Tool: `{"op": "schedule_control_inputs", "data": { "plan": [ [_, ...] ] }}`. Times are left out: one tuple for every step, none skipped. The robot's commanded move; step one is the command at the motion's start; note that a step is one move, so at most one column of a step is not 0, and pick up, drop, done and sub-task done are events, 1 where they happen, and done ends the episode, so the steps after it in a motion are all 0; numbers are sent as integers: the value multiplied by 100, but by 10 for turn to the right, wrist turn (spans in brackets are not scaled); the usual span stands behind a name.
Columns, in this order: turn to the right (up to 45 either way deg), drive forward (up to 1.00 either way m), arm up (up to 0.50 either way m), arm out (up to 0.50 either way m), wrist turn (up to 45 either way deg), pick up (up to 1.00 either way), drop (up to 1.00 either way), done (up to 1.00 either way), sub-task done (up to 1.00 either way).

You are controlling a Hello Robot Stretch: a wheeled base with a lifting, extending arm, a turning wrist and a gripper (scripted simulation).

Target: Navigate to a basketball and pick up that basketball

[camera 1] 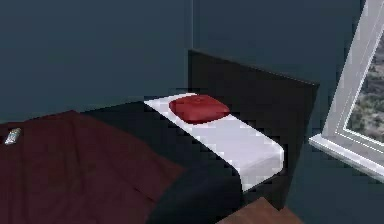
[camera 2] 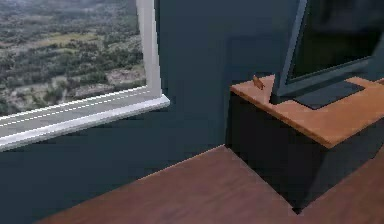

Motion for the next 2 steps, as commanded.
{"op": "schedule_control_inputs", "data": {
  "plan": [
    [-60, 0, 0, 0, 0, 0, 0, 0, 0],
    [-30, 0, 0, 0, 0, 0, 0, 0, 0]
  ]
}}
